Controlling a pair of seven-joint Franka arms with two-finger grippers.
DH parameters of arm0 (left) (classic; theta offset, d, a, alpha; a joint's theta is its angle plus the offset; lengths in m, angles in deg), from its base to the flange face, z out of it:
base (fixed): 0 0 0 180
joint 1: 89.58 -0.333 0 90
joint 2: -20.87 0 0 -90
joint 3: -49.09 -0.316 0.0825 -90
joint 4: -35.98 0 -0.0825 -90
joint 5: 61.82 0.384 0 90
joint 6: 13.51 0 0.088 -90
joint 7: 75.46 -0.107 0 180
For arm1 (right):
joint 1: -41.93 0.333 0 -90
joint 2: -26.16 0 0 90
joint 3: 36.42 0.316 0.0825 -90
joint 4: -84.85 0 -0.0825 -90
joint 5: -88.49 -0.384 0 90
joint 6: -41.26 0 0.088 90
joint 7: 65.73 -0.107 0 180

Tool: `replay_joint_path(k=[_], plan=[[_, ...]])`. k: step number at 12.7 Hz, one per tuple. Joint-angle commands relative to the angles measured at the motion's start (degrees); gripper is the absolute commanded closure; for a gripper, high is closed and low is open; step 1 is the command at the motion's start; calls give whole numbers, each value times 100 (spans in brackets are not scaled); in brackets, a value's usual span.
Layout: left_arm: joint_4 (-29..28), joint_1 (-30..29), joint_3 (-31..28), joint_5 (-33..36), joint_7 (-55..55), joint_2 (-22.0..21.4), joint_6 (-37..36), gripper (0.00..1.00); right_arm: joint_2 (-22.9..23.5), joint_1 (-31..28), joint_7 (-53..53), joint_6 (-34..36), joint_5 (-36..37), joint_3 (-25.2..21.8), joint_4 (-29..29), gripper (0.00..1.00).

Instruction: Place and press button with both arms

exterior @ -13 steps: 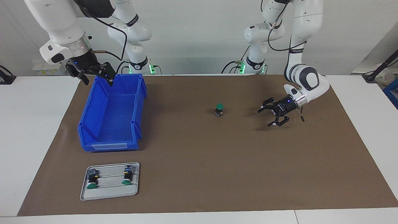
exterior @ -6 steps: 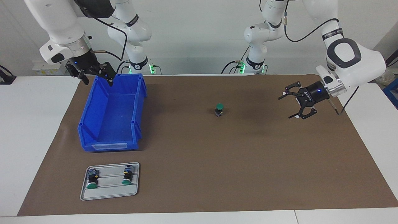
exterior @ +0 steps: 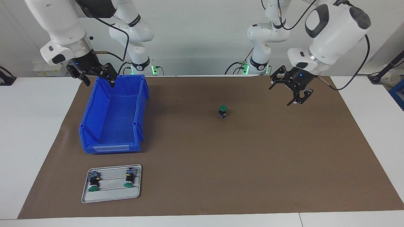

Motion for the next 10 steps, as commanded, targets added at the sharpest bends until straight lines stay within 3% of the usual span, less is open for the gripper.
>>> replay_joint_path(k=[1,4,8,10], plan=[[-132,500,-83,1352,1587,-217,-284,0,-108,-54,127,-24,-128,27,121,0],[-150,371,-188,1630,2383,-314,-435,0,-108,-54,127,-24,-137,27,121,0],[-509,-569,-223,1613,2850,-480,-330,0,-108,-54,127,-24,-137,27,121,0],[-660,-729,-223,1612,2850,-551,-338,0,-108,-54,127,-24,-137,27,121,0]])
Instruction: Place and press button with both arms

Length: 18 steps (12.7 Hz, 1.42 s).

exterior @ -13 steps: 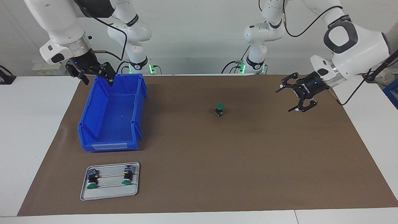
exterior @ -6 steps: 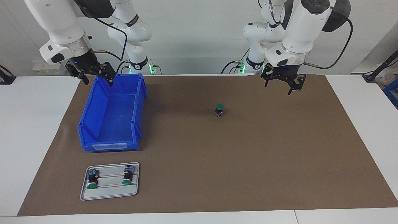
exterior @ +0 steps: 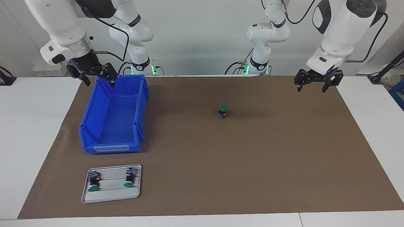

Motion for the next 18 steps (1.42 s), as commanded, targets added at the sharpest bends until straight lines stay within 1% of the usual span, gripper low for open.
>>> replay_joint_path(k=[1,2,3,4,13,18], plan=[[-403,-90,63,12,196,-302,165,0,-108,-54,127,-24,-128,27,121,0],[-429,-134,63,-188,196,-294,436,0,-108,-54,127,-24,-128,27,121,0],[-499,-247,54,-608,179,-303,543,0,-108,-54,127,-24,-137,27,121,0],[-578,-292,63,-856,170,-320,561,0,-108,-63,127,-24,-128,27,121,0],[-596,-196,89,-859,196,-364,456,0,-108,-54,118,-24,-137,27,121,0],[-605,-275,63,-859,222,-373,456,0,-108,-54,118,-24,-128,27,121,0]])
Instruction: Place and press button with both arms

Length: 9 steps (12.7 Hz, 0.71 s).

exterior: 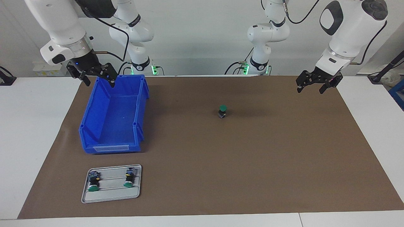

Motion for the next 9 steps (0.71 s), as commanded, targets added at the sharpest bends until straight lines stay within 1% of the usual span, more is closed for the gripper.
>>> replay_joint_path(k=[1,6,7,8,9], plan=[[-211,-53,28,-62,58,-177,68,0,-108,-54,118,-24,-128,27,121,0],[-211,52,72,-54,66,-177,76,1,-108,-54,127,-24,-137,27,121,0],[-211,191,81,-54,75,-177,68,18,-108,-54,127,-24,-137,27,121,0],[-211,367,81,-45,93,-177,50,57,-108,-54,127,-24,-137,27,121,0],[-237,516,81,-45,293,-195,24,100,-108,-54,127,-24,-128,27,121,0]])
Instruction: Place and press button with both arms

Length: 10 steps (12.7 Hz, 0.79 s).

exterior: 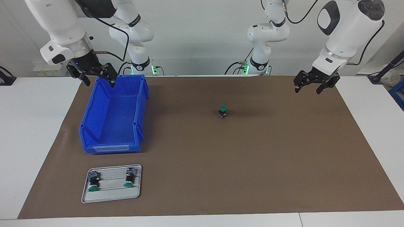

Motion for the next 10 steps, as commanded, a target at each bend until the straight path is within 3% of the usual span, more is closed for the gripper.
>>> replay_joint_path(k=[1,6,10], plan=[[-272,520,-24,-23,595,-210,37,100,-108,-54,127,-24,-128,27,121,0],[-746,1557,-15,-14,1562,-289,545,100,-108,-54,127,-24,-137,27,121,0],[-878,2481,-7,-6,2847,237,1336,100,-108,-54,127,-24,-128,27,121,0]])
